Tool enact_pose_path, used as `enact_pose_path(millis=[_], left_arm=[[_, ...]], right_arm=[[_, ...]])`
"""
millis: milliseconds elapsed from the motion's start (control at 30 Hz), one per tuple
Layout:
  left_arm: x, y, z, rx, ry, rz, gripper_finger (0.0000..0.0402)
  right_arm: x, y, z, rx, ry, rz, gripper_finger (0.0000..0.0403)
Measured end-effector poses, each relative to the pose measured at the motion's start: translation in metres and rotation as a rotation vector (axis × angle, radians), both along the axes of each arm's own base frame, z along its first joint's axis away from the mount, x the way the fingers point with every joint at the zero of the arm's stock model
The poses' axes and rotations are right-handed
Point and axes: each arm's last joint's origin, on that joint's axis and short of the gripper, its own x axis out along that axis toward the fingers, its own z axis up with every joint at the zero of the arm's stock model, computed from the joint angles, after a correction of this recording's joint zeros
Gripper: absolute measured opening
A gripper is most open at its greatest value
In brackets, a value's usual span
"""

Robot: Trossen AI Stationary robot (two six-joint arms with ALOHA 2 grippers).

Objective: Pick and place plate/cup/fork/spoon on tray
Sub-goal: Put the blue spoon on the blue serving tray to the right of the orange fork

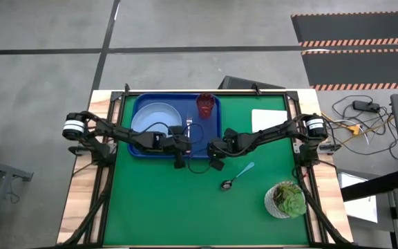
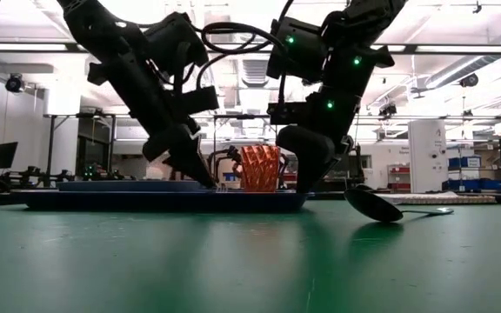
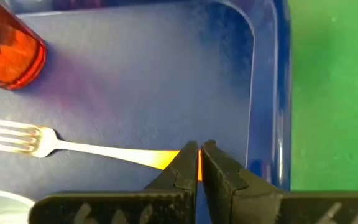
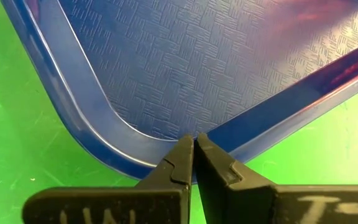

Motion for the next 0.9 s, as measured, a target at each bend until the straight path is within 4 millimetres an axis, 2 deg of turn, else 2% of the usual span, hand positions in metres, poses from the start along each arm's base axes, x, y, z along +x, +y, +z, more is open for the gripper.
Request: enact_pose_path(millis=[133,267,400,500,733,900], left_arm=[[-0.004,-0.002,0.014,0.001,-0.038,-0.006,0.0000],[-0.012,-0.010,0.038,0.000,-0.118,-0.034,0.0000],[-0.023,-0.024,0.061,-0.004,-0.207,-0.081,0.0000],[-0.033,-0.035,0.072,-0.010,-0.249,-0.127,0.0000],[-0.058,-0.047,0.082,-0.020,-0.306,-0.186,0.0000],[-0.064,-0.047,0.087,-0.024,-0.350,-0.185,0.0000]], right_arm=[[-0.002,0.000,0.008,0.006,-0.014,0.003,0.0009],[-0.003,0.007,0.031,0.012,-0.085,0.022,0.0009],[-0.009,0.018,0.052,0.067,-0.145,0.074,0.0009],[-0.014,0.033,0.064,0.126,-0.176,0.148,0.0009],[-0.031,0.074,0.064,0.174,-0.061,0.362,0.0009],[-0.044,0.094,0.058,0.164,0.055,0.435,0.0019]])
